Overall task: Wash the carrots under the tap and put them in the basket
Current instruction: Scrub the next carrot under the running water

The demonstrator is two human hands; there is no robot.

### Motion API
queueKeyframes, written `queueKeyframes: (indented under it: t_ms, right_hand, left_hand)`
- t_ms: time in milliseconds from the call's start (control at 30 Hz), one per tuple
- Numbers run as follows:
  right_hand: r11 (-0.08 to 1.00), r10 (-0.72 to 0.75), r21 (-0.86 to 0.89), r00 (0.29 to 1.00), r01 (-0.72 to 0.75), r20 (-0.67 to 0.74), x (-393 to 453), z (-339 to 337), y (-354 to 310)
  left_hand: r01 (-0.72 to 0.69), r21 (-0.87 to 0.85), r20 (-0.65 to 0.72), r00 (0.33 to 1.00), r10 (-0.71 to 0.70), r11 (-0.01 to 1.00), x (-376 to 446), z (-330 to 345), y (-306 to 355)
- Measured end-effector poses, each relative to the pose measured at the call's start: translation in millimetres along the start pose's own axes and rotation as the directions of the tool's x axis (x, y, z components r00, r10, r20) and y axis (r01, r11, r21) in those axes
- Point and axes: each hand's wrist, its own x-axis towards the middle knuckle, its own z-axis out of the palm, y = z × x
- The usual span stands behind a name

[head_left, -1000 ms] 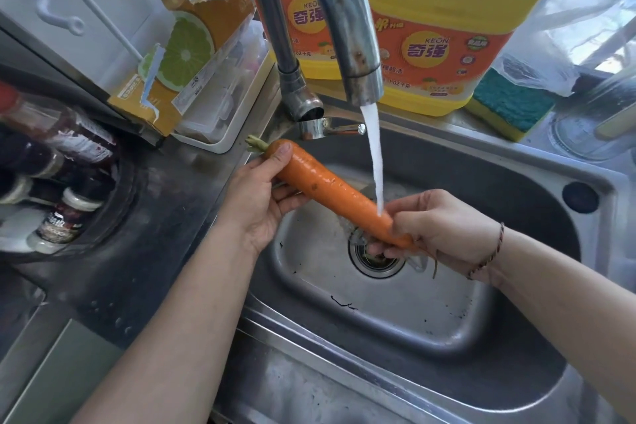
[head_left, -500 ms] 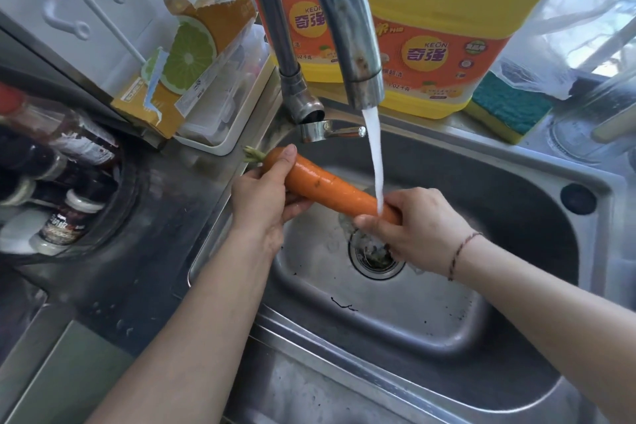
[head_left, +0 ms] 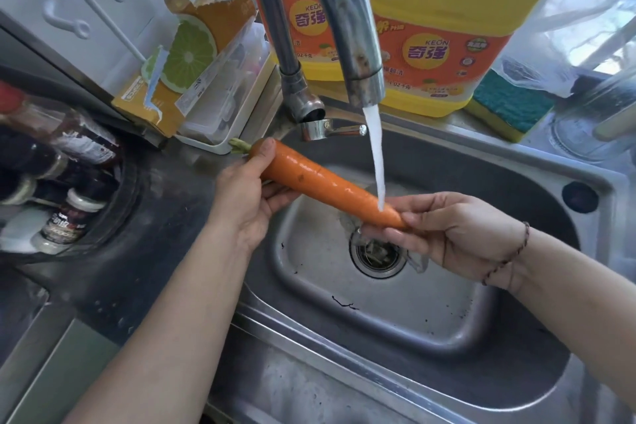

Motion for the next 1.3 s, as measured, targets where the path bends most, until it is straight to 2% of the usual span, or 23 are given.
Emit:
queueKeyframes:
  t_ms: [67, 133, 200, 267, 333, 367, 433, 500, 567, 633, 700, 733, 833, 900, 967, 1100, 1200, 1300]
  right_hand:
    - [0.999, 0.035, -0.032, 0.993, -0.039, -0.115, -1, 2, 2]
    - [0.99, -0.008, -0.141, 0.971, -0.027, -0.238, 0, 3, 5]
    - [0.94, -0.163, -0.338, 0.933, 0.048, -0.322, -1, 4, 8]
    - [0.839, -0.352, -0.529, 0.871, 0.131, -0.344, -3, 7, 8]
    - [0.765, -0.458, -0.619, 0.826, 0.178, -0.329, -5, 8, 8]
    - [0.755, -0.468, -0.628, 0.825, 0.188, -0.316, -6, 8, 8]
    - [0.828, -0.387, -0.53, 0.87, 0.182, -0.306, -7, 5, 7]
    - [0.929, -0.228, -0.348, 0.931, 0.121, -0.285, -6, 2, 5]
    - [0.966, -0.098, -0.254, 0.974, 0.043, -0.206, -6, 2, 3]
    - [0.972, -0.034, -0.236, 0.992, 0.004, -0.121, -5, 3, 6]
    - [0.954, -0.043, -0.298, 0.993, 0.009, -0.108, -1, 5, 13]
    - [0.94, -0.093, -0.338, 0.988, 0.046, -0.124, 1, 5, 16]
    - [0.896, -0.307, -0.386, 0.935, 0.221, -0.178, 4, 4, 19]
    - [0.902, -0.342, -0.337, 0.923, 0.27, -0.175, 4, 5, 19]
    - [0.935, -0.306, -0.238, 0.938, 0.263, -0.164, 2, 8, 18]
    - [0.98, -0.19, -0.084, 0.967, 0.178, -0.168, 1, 9, 14]
    - [0.99, -0.124, -0.086, 0.982, 0.112, -0.146, 5, 11, 14]
    - [0.992, -0.025, -0.125, 0.994, 0.011, -0.107, 4, 6, 12]
  left_hand:
    - [-0.001, -0.031, 0.064, 0.998, 0.003, 1.0, 1, -4, 0]
    - [-0.006, -0.076, 0.146, 0.989, 0.018, 0.997, 1, -10, -1]
    - [-0.002, -0.071, 0.202, 0.979, 0.017, 0.997, 1, -14, -1]
    - [-0.009, 0.001, 0.21, 0.978, 0.008, 1.0, 1, -16, -1]
    - [-0.026, 0.02, 0.165, 0.986, 0.022, 0.999, 2, -17, -1]
    - [-0.026, 0.005, 0.145, 0.989, 0.025, 1.0, 3, -18, -1]
    - [0.001, -0.053, 0.137, 0.991, 0.006, 0.999, 3, -19, -1]
    - [0.029, -0.118, 0.165, 0.986, -0.01, 0.993, 3, -21, -2]
    - [0.04, -0.171, 0.221, 0.975, -0.001, 0.985, 0, -20, -4]
    - [0.038, -0.216, 0.278, 0.96, 0.024, 0.976, -2, -18, -8]
    - [0.026, -0.255, 0.324, 0.944, 0.06, 0.967, -4, -18, -10]
    - [0.023, -0.254, 0.331, 0.941, 0.065, 0.967, -5, -18, -10]
    - [-0.019, -0.074, 0.254, 0.966, 0.037, 0.997, -2, -15, -4]
    - [-0.047, 0.024, 0.172, 0.984, 0.042, 0.999, 2, -13, -3]
    - [-0.05, 0.024, 0.129, 0.991, 0.047, 0.998, 5, -14, -2]
    - [-0.054, -0.051, 0.162, 0.985, 0.061, 0.997, 4, -18, -2]
    - [-0.06, -0.144, 0.248, 0.964, 0.094, 0.988, 2, -21, -7]
    - [-0.073, -0.224, 0.397, 0.904, 0.159, 0.972, 2, -26, -12]
